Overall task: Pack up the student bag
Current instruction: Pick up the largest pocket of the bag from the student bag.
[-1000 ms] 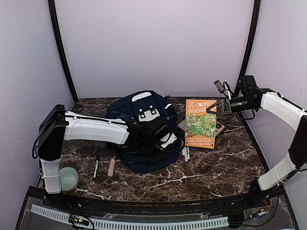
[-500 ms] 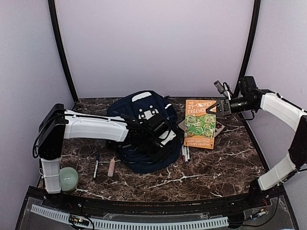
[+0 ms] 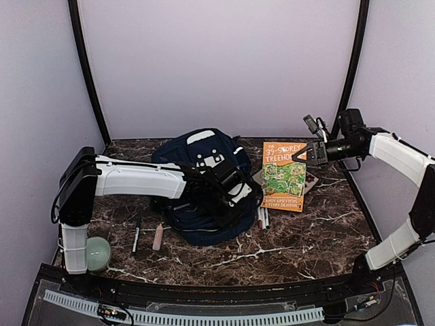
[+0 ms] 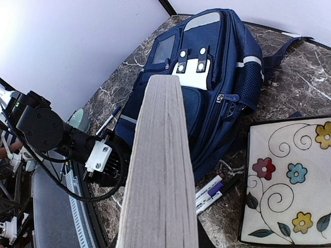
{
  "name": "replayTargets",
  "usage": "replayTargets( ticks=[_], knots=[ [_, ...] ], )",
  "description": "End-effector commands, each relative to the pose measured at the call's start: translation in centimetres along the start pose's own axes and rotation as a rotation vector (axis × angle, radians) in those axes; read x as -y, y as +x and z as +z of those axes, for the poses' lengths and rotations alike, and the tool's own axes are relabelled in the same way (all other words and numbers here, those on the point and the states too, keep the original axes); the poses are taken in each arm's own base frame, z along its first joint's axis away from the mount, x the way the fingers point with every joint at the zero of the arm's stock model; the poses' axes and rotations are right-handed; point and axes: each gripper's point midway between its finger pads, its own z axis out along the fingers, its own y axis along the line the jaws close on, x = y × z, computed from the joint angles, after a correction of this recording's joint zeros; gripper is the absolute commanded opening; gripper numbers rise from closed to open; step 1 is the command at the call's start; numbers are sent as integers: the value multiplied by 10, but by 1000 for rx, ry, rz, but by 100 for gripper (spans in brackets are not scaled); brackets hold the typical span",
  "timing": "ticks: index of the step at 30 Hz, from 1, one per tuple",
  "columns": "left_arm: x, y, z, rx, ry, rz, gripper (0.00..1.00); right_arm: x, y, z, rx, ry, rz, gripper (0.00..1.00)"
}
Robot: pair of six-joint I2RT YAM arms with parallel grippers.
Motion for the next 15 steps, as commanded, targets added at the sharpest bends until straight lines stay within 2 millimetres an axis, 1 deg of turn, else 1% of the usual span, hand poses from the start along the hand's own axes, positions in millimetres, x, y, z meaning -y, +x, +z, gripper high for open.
replayTargets(
  ticks=[1, 6, 10, 12, 15],
  knots=[
    [-20, -19, -26, 70, -68, -2, 52, -13, -15, -6, 54, -31, -59, 0],
    [-23, -8, -14, 15, -89, 8, 51, -12, -14, -6, 54, -28, -59, 0],
    [-26, -3, -10, 3, -99, 0, 50, -11, -13, -6, 54, -25, -57, 0],
    [-21, -7, -15, 13, -70, -6, 48, -11, -13, -6, 55, -24, -56, 0],
    [-14, -23, -30, 78, -18, -4, 48, -11, -14, -6, 56, -24, -57, 0]
  ],
)
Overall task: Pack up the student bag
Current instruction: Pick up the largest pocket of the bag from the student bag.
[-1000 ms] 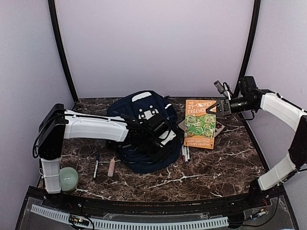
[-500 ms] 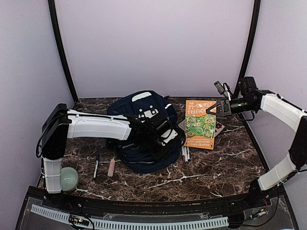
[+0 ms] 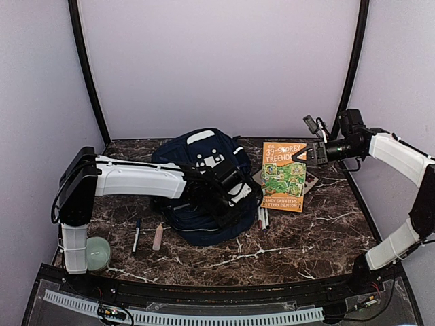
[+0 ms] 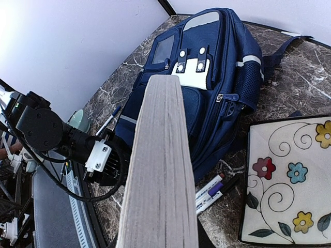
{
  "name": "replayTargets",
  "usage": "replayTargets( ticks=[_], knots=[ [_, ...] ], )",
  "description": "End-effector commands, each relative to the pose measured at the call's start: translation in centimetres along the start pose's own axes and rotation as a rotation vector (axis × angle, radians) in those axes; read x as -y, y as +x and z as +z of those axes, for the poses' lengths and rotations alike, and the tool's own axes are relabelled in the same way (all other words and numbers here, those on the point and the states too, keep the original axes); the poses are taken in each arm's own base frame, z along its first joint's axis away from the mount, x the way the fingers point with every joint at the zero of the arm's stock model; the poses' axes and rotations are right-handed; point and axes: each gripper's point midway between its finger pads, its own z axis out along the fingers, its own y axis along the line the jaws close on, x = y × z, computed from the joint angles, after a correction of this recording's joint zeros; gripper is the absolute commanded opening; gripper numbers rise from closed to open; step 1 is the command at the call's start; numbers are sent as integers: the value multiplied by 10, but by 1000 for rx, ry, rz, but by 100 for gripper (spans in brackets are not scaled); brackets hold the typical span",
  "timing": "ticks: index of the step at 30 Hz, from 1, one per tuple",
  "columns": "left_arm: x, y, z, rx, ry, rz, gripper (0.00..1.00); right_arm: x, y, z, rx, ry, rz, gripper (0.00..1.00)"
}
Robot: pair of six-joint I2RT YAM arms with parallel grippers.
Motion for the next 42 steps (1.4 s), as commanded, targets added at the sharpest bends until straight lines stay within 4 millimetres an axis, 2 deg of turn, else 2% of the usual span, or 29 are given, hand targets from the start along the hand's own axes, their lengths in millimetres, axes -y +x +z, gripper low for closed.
replayTargets(
  ticks=[1, 5, 7, 11, 16, 26, 36, 40, 42],
  knots=[
    [-12, -29, -37, 102, 1, -20, 49, -12, -14, -6, 55, -25, -62, 0],
    [-23, -45, -63, 182, -31, -25, 52, -12, -14, -7, 56, -23, -63, 0],
    [-28, -46, -67, 190, -44, -26, 53, -12, -14, -7, 57, -21, -66, 0],
    [-31, -33, -51, 131, -62, -17, 53, -11, -14, -7, 57, -19, -67, 0],
    [-23, -19, -31, 69, -19, -17, 53, -11, -14, -7, 56, -18, -66, 0],
    [-12, -6, -13, 3, 44, -8, 51, -9, -13, -5, 53, -16, -61, 0],
    [-18, -5, 4, -24, 3, -10, 39, -9, -14, -6, 56, -12, -67, 0],
    [-22, -6, 4, -24, -25, 3, 32, -9, -14, -6, 57, -10, -67, 0],
    [-17, -9, 0, -19, -20, 23, 28, -9, -15, -7, 58, -8, -69, 0]
  ],
)
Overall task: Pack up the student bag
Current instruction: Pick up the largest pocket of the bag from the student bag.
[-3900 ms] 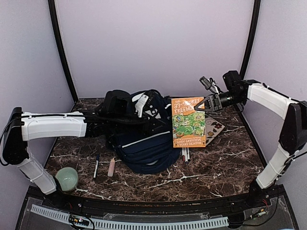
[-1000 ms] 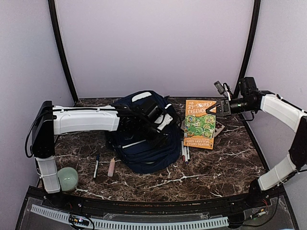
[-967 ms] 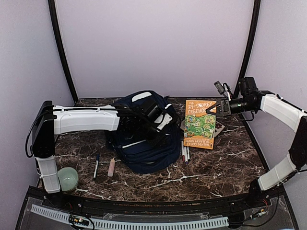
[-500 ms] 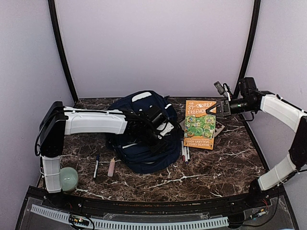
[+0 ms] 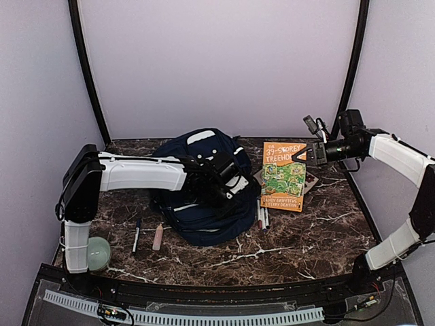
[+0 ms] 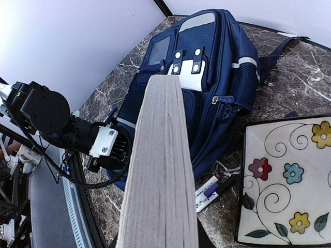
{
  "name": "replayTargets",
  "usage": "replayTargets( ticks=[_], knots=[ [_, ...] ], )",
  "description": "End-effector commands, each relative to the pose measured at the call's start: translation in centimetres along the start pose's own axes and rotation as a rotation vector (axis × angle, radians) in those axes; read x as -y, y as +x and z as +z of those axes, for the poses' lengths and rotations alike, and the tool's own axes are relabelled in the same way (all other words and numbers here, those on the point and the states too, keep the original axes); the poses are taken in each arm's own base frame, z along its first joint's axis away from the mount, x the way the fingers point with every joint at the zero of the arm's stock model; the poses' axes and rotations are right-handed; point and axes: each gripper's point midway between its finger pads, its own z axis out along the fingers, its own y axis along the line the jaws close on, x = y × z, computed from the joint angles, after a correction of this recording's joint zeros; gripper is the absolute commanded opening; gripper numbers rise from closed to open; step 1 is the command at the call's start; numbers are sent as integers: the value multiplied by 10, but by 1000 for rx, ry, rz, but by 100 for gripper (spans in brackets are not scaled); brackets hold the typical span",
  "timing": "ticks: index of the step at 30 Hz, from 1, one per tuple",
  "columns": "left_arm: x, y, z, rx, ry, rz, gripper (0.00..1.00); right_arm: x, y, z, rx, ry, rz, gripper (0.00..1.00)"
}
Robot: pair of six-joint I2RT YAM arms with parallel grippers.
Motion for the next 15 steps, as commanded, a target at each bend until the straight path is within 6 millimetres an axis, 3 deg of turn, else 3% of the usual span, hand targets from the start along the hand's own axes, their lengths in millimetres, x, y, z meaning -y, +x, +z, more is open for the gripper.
replayTargets(
  ticks=[1, 5, 9, 12, 15],
  knots=[
    [8, -6, -6, -2, -8, 50, 25, -13, -15, -8, 53, -22, -64, 0],
    [20, -14, -13, 29, 1, 104, 13, -13, -16, -8, 56, -21, -65, 0],
    [23, -15, -14, 34, 5, 110, 7, -14, -16, -9, 56, -20, -68, 0],
    [17, -11, -9, 17, -28, 102, 17, -12, -11, -7, 51, -21, -57, 0],
    [11, -5, -4, -10, -62, 91, 18, -10, -6, -6, 44, -21, -47, 0]
  ],
)
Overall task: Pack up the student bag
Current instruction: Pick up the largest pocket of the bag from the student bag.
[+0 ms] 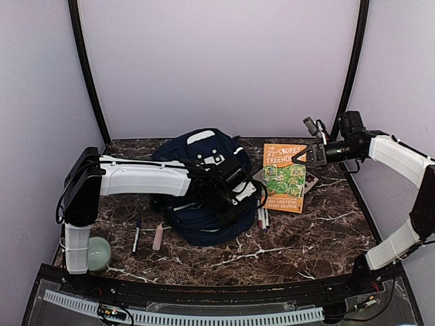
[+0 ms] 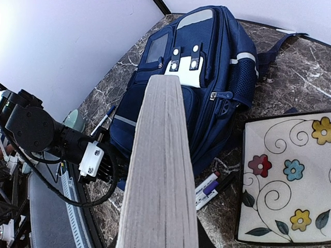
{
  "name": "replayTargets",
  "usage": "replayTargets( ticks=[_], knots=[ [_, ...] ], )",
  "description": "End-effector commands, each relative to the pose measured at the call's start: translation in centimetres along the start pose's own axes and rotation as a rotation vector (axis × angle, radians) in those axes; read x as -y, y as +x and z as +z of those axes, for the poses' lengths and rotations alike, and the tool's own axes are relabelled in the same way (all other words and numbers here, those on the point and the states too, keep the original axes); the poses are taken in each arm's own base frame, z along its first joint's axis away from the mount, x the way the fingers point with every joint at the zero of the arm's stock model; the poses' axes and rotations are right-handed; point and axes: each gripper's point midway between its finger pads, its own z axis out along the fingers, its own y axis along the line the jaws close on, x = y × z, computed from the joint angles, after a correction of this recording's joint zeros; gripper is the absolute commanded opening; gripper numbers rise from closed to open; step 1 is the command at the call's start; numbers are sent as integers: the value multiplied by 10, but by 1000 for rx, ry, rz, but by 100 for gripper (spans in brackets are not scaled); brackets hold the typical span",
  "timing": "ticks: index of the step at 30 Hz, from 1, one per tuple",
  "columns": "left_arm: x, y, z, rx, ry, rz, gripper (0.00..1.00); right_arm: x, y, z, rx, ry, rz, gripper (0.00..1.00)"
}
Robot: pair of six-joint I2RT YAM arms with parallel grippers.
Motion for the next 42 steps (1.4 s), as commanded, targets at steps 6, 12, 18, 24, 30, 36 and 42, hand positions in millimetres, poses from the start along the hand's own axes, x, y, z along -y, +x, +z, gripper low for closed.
replayTargets(
  ticks=[6, 12, 18, 24, 30, 36, 42],
  knots=[
    [-16, 0, 3, -24, -77, -37, 22, -13, -9, -6, 44, -29, -45, 0],
    [-8, -20, -16, 53, -23, -33, 27, -13, -8, -7, 46, -22, -49, 0],
    [-13, -27, -24, 109, -17, -41, 22, -13, -8, -7, 47, -20, -51, 0],
    [-10, -7, -4, 33, -9, -37, 20, -12, -7, -7, 45, -19, -48, 0],
    [-12, 2, 7, -2, -27, -36, 23, -11, -6, -6, 43, -22, -44, 0],
    [-12, 13, 19, -51, -36, -30, 28, -10, -6, -6, 42, -21, -43, 0],
    [-17, 20, 24, -77, -64, -21, 21, -10, -6, -5, 42, -20, -43, 0]
  ],
)
